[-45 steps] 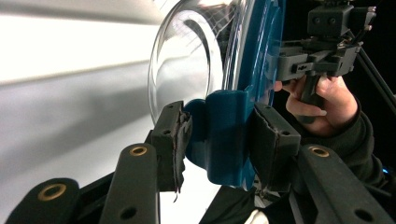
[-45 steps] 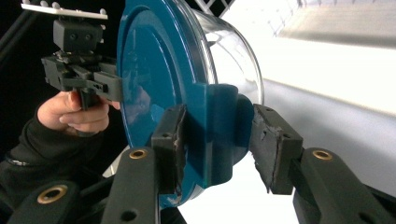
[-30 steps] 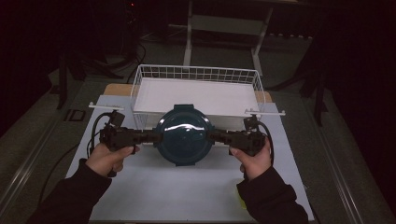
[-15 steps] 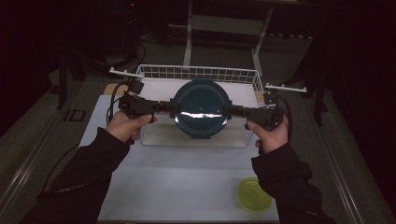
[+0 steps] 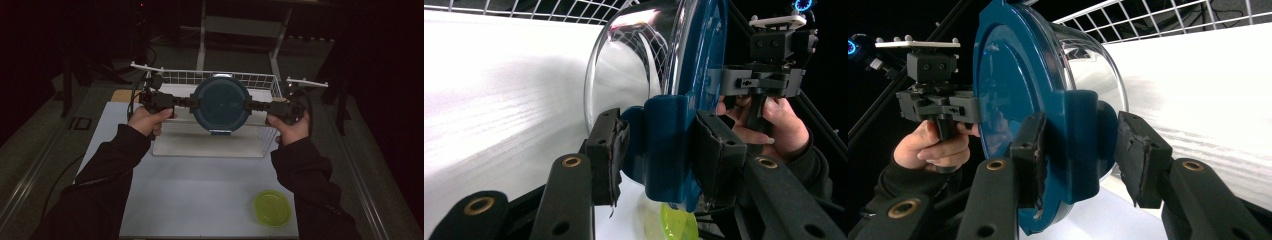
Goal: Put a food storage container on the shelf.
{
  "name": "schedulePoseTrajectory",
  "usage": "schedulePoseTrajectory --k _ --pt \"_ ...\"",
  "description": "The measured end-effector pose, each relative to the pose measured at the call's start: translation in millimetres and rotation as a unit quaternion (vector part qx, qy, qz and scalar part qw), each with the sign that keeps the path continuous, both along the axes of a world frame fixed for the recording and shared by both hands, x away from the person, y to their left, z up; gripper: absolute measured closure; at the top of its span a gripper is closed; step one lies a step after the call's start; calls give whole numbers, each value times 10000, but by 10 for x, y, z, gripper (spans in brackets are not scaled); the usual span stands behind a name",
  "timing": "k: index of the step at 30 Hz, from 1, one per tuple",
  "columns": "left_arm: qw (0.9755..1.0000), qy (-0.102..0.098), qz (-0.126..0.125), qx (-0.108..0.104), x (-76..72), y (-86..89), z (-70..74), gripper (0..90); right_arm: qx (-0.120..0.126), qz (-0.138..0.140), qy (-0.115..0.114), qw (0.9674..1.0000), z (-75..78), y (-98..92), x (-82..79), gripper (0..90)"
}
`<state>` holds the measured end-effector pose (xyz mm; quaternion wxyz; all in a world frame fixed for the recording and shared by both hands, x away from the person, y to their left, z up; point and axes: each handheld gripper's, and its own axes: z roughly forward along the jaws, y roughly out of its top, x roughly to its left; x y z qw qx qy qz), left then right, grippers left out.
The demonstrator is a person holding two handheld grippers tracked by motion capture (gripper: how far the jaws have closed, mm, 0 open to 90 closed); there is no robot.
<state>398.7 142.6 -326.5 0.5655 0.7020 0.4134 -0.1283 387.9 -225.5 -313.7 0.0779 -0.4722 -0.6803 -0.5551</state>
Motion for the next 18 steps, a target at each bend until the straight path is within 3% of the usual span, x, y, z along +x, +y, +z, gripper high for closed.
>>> schedulePoseTrajectory --k 9,13,16,17,18 --pt "9997 155 119 -118 86 18 -47 561 40 -50 89 9999 -16 10 102 564" --pt "9995 226 187 -148 141 2 -51 549 -159 -216 95 9996 23 38 149 558" --pt "9990 301 233 -216 187 -9 -57 543 -110 -318 317 9989 13 32 221 559" --pt "9988 316 283 -225 199 -17 -49 539 -179 -389 269 9987 20 33 231 684" --pt "9987 350 326 -194 212 -23 -47 530 -318 -539 213 9978 49 29 229 682"
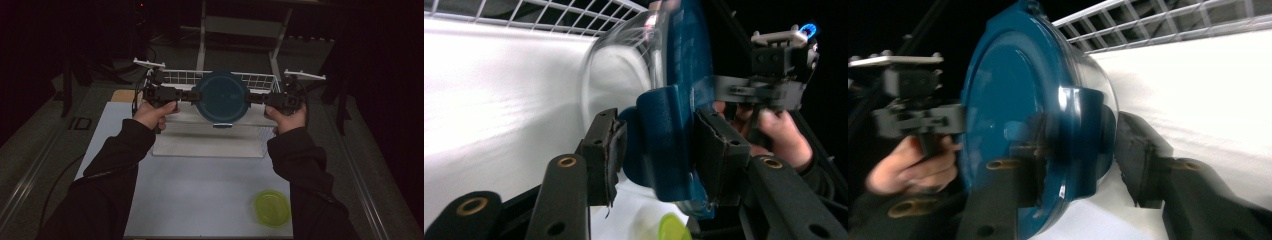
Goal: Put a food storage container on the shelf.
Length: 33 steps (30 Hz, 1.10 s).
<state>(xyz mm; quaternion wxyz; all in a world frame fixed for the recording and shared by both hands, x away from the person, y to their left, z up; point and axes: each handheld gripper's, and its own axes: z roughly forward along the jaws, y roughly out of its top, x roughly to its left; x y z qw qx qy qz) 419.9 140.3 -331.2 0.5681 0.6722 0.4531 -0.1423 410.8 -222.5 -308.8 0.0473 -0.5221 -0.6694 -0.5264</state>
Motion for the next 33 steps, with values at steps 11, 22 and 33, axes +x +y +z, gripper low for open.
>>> schedulePoseTrajectory --k 11,22,33 --pt "9981 505 99 -353 229 91 -191 516 222 -281 255 9990 -122 105 142 631" --pt "9993 -95 337 120 113 86 -96 464 182 -330 301 9988 -100 131 190 641" --pt "9946 -981 311 103 -257 230 -80 282 -101 -163 -81 9998 -22 95 -6 608"
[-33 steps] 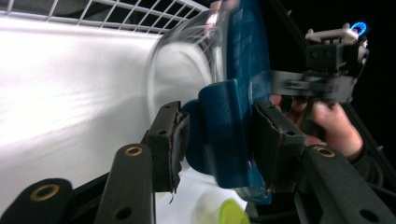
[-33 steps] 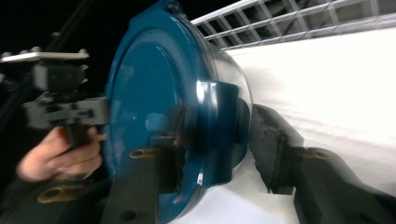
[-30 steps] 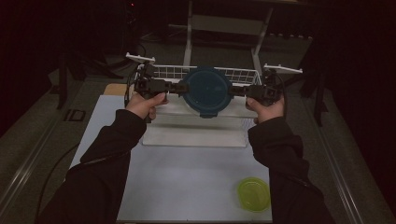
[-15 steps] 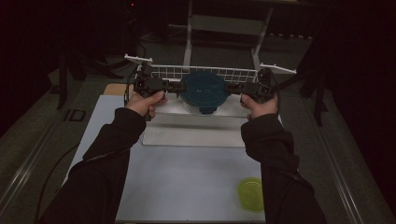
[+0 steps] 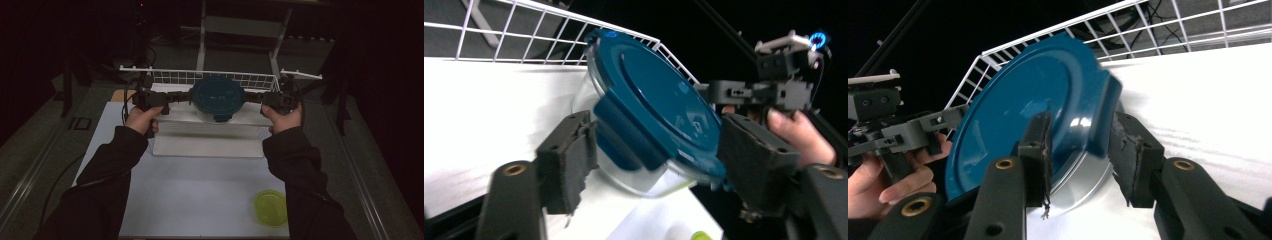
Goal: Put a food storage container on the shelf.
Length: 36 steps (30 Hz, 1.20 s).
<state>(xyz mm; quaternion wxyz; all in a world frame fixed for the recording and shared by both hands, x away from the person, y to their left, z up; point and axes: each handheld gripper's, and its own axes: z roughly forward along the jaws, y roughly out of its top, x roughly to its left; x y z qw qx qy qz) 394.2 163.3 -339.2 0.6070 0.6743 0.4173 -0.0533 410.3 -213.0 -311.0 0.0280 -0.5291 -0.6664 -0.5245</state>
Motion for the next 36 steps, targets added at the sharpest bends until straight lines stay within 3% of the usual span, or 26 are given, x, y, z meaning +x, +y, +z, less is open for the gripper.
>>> schedulePoseTrajectory --k 3,4,6,10,13,17,21,26,29,33,36 --pt "9999 -92 -77 113 -112 -2 -43 200 -47 72 -62 9999 17 -5 -88 606" --pt "9999 -145 -55 57 -157 -1 -57 185 -112 100 -110 9998 25 2 -128 603" --pt "9996 -279 -37 -9 -247 13 -79 175 -116 115 -201 9997 38 8 -200 604" --pt "9982 -575 88 109 -393 55 -125 131 -159 284 -340 9989 55 52 -333 609" --pt "9970 -728 90 242 -479 86 -178 0 -166 491 -426 9977 46 106 -454 615" --pt "9951 -838 160 495 -616 101 -276 0 -138 741 -494 9959 -2 186 -585 650" --pt "9951 -835 172 502 -770 115 -411 0 -134 977 -491 9939 -80 269 -676 739" --pt "9906 -1071 265 805 -1023 113 -571 0 -276 1191 -477 9913 -165 381 -701 884" --pt "9877 -1198 340 944 -1175 98 -691 0 -275 1166 -425 9919 -204 432 -672 896" --pt "9874 -1224 361 937 -1328 89 -870 0 -205 1154 -365 9924 -242 479 -607 897" --pt "9825 -1388 449 1161 -1471 72 -1037 0 -212 1103 -376 9930 -247 512 -582 897"
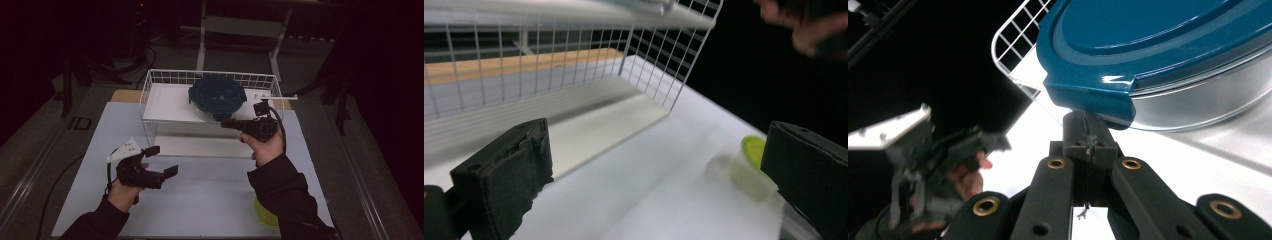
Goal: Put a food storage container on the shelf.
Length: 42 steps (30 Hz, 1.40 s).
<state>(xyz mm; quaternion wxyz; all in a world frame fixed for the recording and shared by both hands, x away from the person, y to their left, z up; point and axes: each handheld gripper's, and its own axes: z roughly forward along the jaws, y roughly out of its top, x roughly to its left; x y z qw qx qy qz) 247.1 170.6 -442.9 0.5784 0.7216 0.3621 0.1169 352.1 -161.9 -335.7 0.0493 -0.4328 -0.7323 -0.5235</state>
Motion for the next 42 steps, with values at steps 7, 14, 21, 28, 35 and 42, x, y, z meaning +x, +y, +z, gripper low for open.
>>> schedulePoseTrajectory --k 7,14,21,28,35,42 --pt "9995 -76 -32 294 -238 -58 -327 0 60 -101 72 9999 -29 39 87 897" --pt "9985 -98 -135 524 -320 -106 -488 0 63 -194 115 9997 -36 81 180 896" --pt "9982 -178 -143 548 -352 -97 -555 0 88 -234 151 9996 -41 83 266 896" --pt "9982 -153 -23 576 -389 -48 -549 0 91 -166 151 9997 -23 136 256 871" --pt "9972 -255 -67 707 -448 14 -549 0 -28 72 -90 9999 -21 161 73 693" --pt "9974 -293 -141 643 -444 33 -549 0 -241 213 -526 9981 -73 136 -165 330"
